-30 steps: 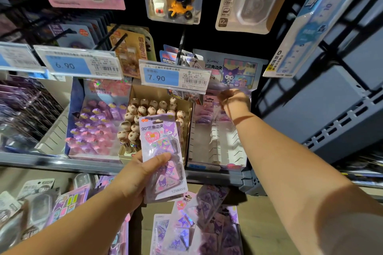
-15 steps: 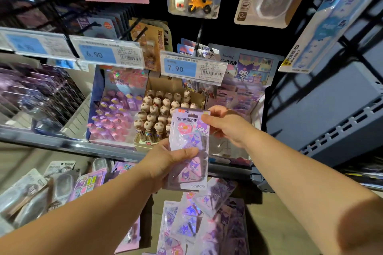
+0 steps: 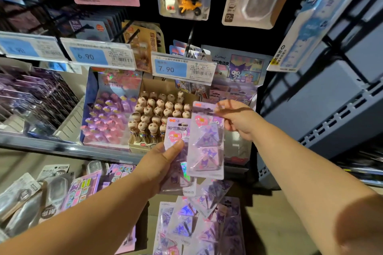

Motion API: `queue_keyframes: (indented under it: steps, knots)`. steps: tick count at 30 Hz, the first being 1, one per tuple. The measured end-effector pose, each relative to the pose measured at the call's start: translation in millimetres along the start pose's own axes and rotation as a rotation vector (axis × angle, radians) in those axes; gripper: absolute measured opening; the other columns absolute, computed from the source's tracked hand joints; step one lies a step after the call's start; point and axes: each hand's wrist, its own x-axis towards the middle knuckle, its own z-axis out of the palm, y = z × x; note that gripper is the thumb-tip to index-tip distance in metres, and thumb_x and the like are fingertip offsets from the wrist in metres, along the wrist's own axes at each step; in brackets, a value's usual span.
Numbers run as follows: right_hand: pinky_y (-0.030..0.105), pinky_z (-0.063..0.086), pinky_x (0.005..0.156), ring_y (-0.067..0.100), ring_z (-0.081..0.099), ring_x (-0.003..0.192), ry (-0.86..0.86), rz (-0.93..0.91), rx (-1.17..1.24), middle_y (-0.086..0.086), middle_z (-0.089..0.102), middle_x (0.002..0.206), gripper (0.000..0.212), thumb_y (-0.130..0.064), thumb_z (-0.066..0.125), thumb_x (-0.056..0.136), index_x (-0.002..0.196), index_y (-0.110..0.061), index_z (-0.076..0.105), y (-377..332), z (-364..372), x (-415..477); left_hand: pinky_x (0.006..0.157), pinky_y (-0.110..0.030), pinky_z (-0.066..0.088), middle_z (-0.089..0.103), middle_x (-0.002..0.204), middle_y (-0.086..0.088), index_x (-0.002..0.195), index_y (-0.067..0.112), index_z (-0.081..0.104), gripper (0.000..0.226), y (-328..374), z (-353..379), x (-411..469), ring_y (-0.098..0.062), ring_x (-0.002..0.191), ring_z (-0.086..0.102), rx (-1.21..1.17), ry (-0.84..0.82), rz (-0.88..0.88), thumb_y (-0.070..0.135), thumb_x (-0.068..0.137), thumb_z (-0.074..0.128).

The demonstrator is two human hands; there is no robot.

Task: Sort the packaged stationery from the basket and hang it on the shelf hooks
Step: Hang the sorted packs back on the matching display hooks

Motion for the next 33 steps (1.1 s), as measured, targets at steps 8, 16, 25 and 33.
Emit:
queue_keyframes:
  steps: [8,16,25,33]
  knots:
    - [0.025,0.037,0.057,0.012,0.046,0.062,0.452,-0.218,-0.143,0.000,0.056,0.076,0.017,-0.018,0.057,0.095,0.081,-0.025,0.061,-1,-38,16,0.067,-0.044,0.059,0.072,0.103,-0.020,0.117,0.003,0.062,0.033,-1,-7,3,-0.034,0.087,0.070,-0.025,0.059,-0.013,0.023,0.092,0.064]
    - [0.019,0.038,0.043,0.019,0.059,0.055,0.565,-0.182,-0.275,0.003,0.064,0.094,0.033,-0.013,0.046,0.097,0.068,-0.028,0.053,-1,-35,36,0.059,-0.041,0.059,0.075,0.096,-0.015,0.114,0.008,0.060,0.026,-2,-6,9,-0.030,0.077,0.073,-0.065,0.051,0.001,0.025,0.096,0.055]
    - [0.022,0.053,0.050,0.020,0.068,0.078,0.494,-0.215,-0.322,0.010,0.066,0.106,0.019,-0.014,0.047,0.099,0.105,-0.007,0.064,-1,-27,57,0.090,-0.064,0.049,0.069,0.113,-0.021,0.128,0.006,0.053,0.055,0,-9,11,-0.042,0.102,0.067,-0.073,0.054,-0.001,0.034,0.082,0.063]
    - [0.010,0.044,0.042,0.007,0.058,0.064,0.431,-0.113,-0.140,0.001,0.063,0.099,0.022,-0.010,0.045,0.100,0.115,-0.008,0.061,-2,-30,59,0.085,-0.059,0.054,0.070,0.113,-0.019,0.129,0.006,0.051,0.044,0,-13,17,-0.040,0.099,0.069,-0.052,0.045,0.003,0.031,0.093,0.058]
